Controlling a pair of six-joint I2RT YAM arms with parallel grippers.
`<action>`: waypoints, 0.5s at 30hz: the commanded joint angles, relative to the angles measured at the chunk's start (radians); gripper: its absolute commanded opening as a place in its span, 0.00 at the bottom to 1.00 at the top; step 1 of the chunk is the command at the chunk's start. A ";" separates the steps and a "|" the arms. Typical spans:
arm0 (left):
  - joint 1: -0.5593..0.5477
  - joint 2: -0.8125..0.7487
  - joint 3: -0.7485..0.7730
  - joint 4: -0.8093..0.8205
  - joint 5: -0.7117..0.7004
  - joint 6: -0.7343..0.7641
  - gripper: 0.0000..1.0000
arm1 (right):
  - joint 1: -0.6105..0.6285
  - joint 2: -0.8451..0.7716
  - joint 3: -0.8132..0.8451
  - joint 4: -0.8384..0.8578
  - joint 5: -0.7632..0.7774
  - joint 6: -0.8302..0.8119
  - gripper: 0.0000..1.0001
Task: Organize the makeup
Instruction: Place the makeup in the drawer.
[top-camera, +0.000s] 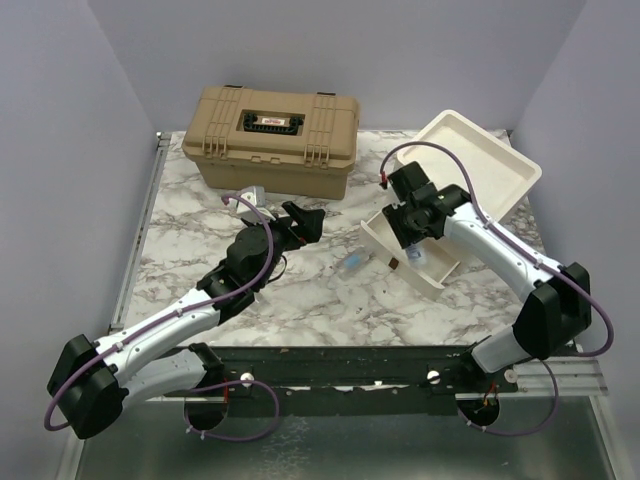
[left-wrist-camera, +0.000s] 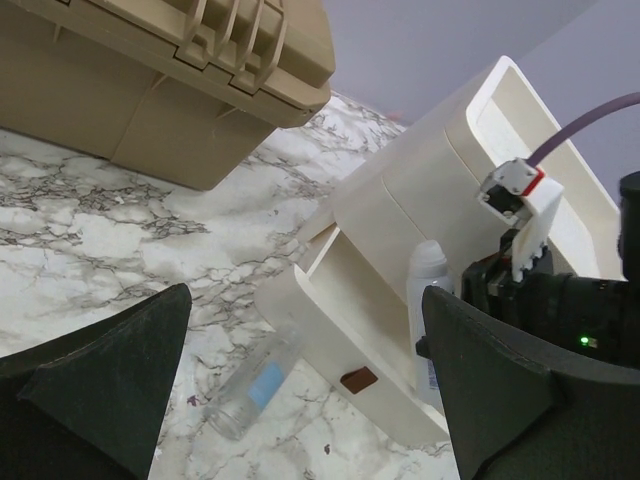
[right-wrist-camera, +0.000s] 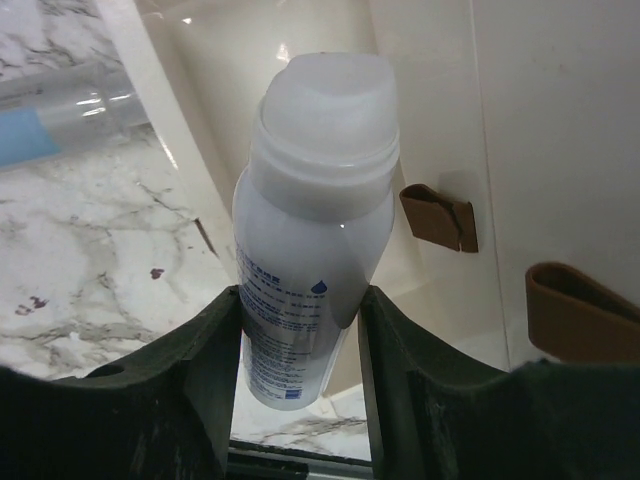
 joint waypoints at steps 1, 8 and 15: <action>0.008 0.001 0.019 -0.004 0.031 -0.018 0.99 | 0.007 0.053 0.008 -0.004 0.121 -0.022 0.15; 0.017 -0.003 0.006 0.010 0.040 -0.035 0.99 | 0.007 0.077 -0.037 0.063 0.198 -0.009 0.19; 0.025 0.006 0.001 0.020 0.051 -0.048 0.99 | 0.008 0.126 -0.054 0.052 0.150 -0.003 0.25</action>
